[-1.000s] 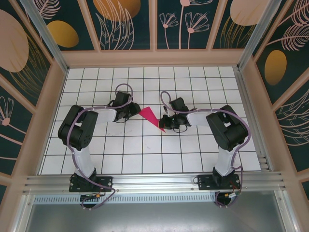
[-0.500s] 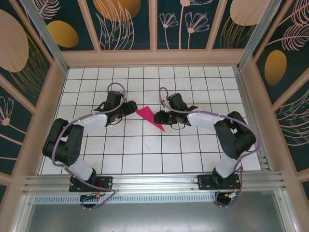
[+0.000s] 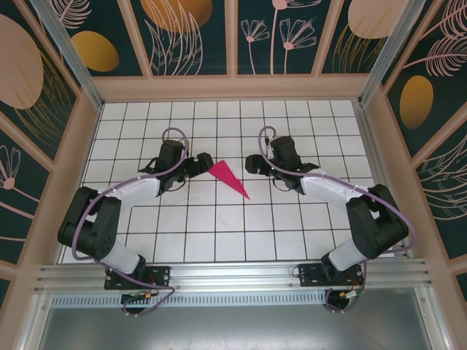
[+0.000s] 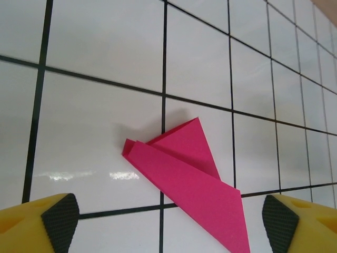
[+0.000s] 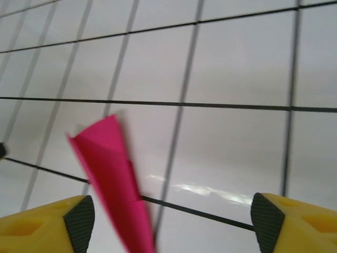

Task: Fold a paper plane with a square sheet of paper (pick it up from the middle)
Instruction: Fold the wing for the fifth time at the center of the table, then move a paper plane to the center of the table.

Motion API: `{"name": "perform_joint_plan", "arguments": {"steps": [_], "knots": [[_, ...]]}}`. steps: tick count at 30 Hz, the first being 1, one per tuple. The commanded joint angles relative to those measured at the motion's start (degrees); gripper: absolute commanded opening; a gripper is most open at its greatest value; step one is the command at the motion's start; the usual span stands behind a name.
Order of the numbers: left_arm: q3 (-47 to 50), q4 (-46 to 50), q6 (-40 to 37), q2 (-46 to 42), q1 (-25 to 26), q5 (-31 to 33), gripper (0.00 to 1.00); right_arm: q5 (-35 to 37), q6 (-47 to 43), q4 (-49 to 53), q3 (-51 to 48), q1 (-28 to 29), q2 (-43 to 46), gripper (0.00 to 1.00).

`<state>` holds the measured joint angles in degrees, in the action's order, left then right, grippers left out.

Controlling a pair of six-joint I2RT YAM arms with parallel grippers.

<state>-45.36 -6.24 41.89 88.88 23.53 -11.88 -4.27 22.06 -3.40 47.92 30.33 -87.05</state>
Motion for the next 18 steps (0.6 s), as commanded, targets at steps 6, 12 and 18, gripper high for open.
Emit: {"name": "perform_joint_plan", "arguments": {"steps": [6, 12, 18], "knots": [[-12.4, 13.6, -0.7, 6.5, 10.6, 16.3, 0.97, 7.9, 4.5, -4.5, -5.6, -4.7, 2.2, 0.89], [-24.2, 25.3, -1.8, 16.6, 16.0, 26.9, 0.99, 7.9, 6.4, -4.6, -7.1, -7.5, 3.2, 0.89], [-31.6, 34.0, -2.6, 23.4, 18.6, 30.4, 0.96, 7.1, 7.3, -4.6, -7.4, -8.3, 3.1, 0.89]]}}
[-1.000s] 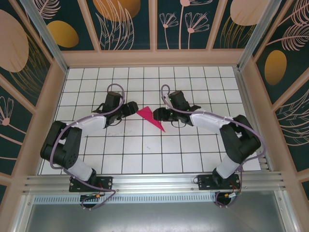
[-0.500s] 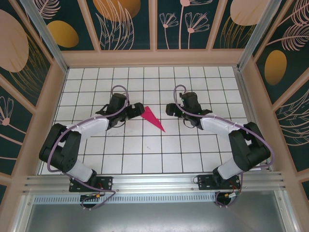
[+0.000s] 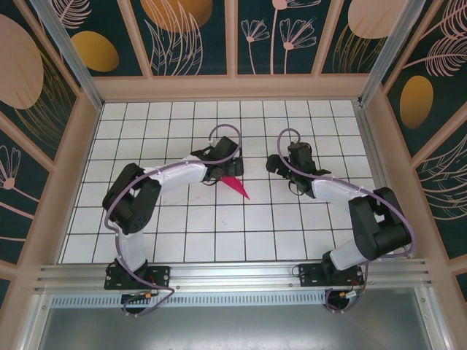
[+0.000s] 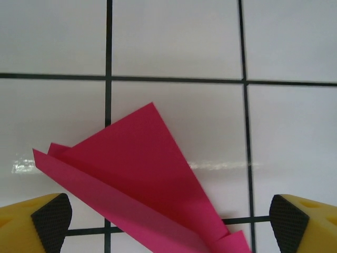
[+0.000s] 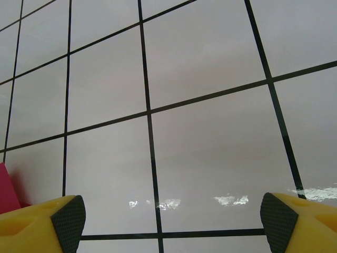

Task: Fold a paper plane with a square sheet of paper (pick it up from the middle)
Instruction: Move a paper plane to the center of the table.

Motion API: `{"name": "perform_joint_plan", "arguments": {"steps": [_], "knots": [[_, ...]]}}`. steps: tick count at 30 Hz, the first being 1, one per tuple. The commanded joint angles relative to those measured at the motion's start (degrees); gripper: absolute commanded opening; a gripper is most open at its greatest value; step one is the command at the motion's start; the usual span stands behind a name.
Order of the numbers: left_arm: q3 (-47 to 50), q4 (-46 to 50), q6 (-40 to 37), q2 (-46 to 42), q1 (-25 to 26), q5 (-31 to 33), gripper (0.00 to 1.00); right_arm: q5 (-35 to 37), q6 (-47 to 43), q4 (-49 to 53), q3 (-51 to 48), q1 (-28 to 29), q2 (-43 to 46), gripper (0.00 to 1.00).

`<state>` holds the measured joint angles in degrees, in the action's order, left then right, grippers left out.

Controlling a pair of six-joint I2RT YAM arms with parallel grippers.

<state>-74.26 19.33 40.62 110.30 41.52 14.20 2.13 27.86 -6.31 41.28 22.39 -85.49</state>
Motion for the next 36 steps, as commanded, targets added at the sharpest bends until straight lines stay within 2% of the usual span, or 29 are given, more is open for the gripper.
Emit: {"name": "perform_joint_plan", "arguments": {"steps": [1, 11, 20, 29, 36], "knots": [[-2.9, 8.8, -1.3, 2.3, 0.6, 4.2, 0.95, 0.7, 1.6, -1.6, -0.6, -0.3, 1.4, 0.89], [1.9, 8.5, 3.3, -1.9, 0.7, 3.0, 0.77, -0.1, 2.1, -0.9, 0.0, -0.4, 0.1, 0.88], [11.1, -6.6, 12.1, -7.2, 0.7, -2.7, 0.43, -1.0, 2.4, -0.3, 1.0, -0.4, -1.6, 0.88], [20.1, -21.7, 20.7, -10.0, 0.6, -3.9, 0.24, -1.0, 2.4, -0.1, 1.2, -0.4, -2.0, 0.87], [22.3, -24.5, 21.9, -11.8, 0.1, -4.5, 0.14, -1.0, 2.5, 0.0, 1.4, -0.4, -2.2, 0.87]]}}
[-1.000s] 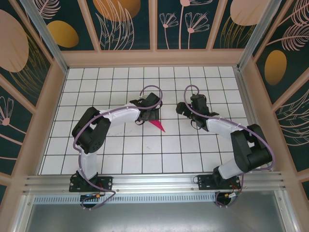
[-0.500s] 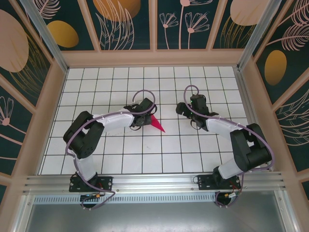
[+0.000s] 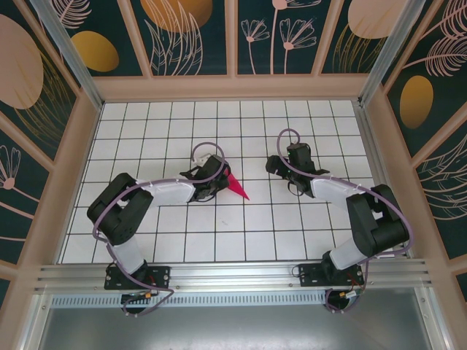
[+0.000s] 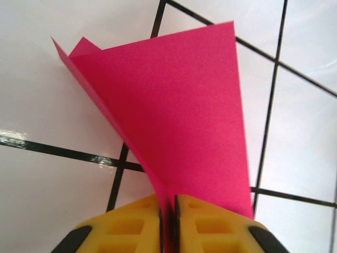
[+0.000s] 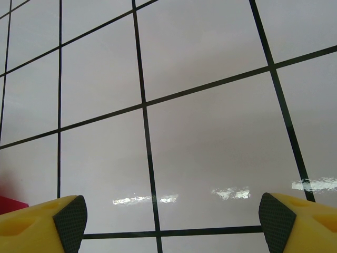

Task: Fold a paper plane with a square sheet of paper (pick it up from the middle)
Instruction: Move a paper plane to the center of the table.

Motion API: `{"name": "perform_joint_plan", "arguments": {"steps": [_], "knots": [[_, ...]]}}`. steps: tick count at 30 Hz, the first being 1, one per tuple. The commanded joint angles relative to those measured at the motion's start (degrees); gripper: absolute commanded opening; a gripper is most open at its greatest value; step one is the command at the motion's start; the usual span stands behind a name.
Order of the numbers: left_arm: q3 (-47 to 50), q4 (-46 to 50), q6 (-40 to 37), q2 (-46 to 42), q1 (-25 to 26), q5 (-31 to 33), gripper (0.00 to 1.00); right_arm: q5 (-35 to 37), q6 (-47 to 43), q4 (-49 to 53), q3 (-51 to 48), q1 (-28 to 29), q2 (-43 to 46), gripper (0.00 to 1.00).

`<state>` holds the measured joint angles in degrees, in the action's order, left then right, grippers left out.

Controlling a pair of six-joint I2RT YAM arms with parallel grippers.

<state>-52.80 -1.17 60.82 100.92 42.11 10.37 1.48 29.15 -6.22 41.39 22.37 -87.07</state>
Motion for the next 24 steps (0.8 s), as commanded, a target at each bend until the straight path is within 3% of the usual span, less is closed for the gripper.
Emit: {"name": "perform_joint_plan", "arguments": {"steps": [1, 5, 10, 14, 19, 24], "knots": [[1.0, -4.6, 1.4, -2.4, -0.5, -1.1, 0.11, -0.4, 1.2, 0.0, 1.2, -0.3, -0.6, 0.87], [1.4, -8.6, -1.5, -5.6, -0.8, -3.7, 0.01, -2.1, 1.4, -0.8, 0.7, -0.5, 0.3, 0.87], [2.1, -13.5, -8.0, -9.2, -1.7, -8.6, 0.0, -5.8, 1.4, -4.0, -1.5, -1.6, 4.0, 0.87], [3.2, -19.7, -12.3, -9.6, -3.7, -17.0, 0.0, -9.9, -0.6, -7.2, -3.6, -2.0, 8.4, 0.87], [2.5, -25.5, -13.7, -6.7, -5.8, -27.0, 0.0, -11.4, -1.5, -6.3, -4.2, -2.0, 12.8, 0.88], [-0.1, -27.3, -12.7, -0.6, -6.8, -29.2, 0.0, -11.7, -1.4, -4.6, -4.9, -1.8, 14.6, 0.9]]}}
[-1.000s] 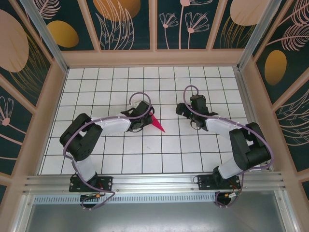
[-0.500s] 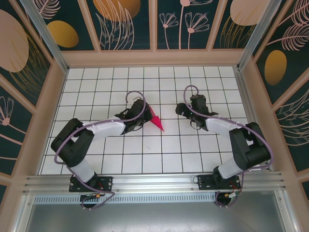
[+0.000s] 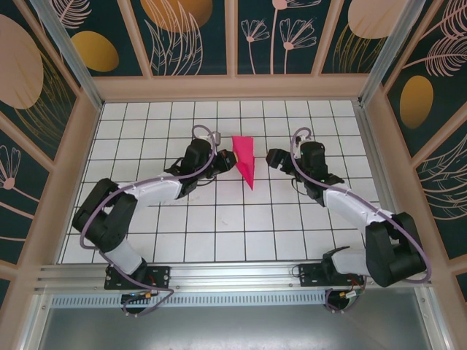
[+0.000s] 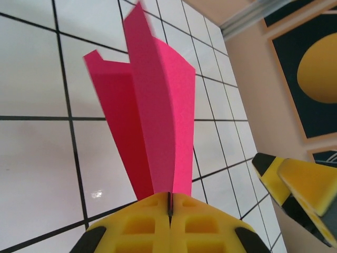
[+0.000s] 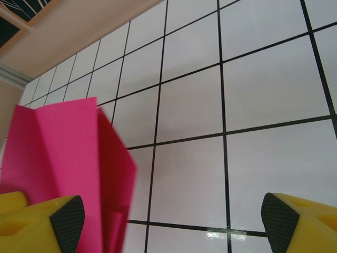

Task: Fold a paper plane with a square sheet of paper (pick it up from the middle)
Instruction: Move a paper plane to the center of the table.

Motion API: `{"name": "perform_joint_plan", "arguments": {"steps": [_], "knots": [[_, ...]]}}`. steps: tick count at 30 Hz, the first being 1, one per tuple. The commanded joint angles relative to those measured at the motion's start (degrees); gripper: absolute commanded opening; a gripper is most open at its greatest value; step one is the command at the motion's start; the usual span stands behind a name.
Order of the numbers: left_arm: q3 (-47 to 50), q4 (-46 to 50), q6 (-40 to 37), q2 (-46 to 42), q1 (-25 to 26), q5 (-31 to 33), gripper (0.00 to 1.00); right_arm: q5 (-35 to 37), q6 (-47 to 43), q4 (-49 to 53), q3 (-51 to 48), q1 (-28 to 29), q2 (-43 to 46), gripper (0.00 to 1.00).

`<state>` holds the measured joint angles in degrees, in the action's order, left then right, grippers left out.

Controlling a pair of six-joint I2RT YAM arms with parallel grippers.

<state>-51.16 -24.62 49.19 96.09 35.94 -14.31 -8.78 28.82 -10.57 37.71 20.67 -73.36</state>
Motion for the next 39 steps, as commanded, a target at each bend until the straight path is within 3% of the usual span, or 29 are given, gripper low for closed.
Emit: {"name": "perform_joint_plan", "arguments": {"steps": [1, 8, 15, 19, 27, 34, 39], "knots": [[-2.0, -5.2, -0.5, 5.6, -1.0, -5.9, 0.0, -1.6, -0.8, -0.2, -1.5, 0.1, 0.8, 0.9], [-4.2, -8.6, 1.0, 15.1, -2.9, -10.8, 0.0, -4.9, 0.1, -0.1, -0.9, 2.4, -3.1, 0.84], [-3.7, -6.6, 1.6, 17.7, -4.8, -10.4, 0.0, -5.9, 0.6, 2.1, 3.9, 6.5, -11.3, 0.65], [-1.9, -6.8, 1.7, 17.7, -5.6, -10.0, 0.0, -5.2, 0.5, 3.7, 7.3, 9.3, -15.9, 0.59], [0.4, -6.7, 1.4, 17.0, -6.1, -8.9, 0.03, -4.0, 0.4, 6.3, 11.6, 12.0, -21.9, 0.57], [3.0, -8.5, 1.3, 14.7, -6.2, -9.1, 0.15, -6.8, -0.9, 7.1, 14.2, 13.6, -25.2, 0.57], [3.1, -5.2, -0.3, 12.9, -6.2, -6.5, 0.18, -7.6, -1.6, 8.2, 15.4, 13.9, -26.1, 0.56]]}}
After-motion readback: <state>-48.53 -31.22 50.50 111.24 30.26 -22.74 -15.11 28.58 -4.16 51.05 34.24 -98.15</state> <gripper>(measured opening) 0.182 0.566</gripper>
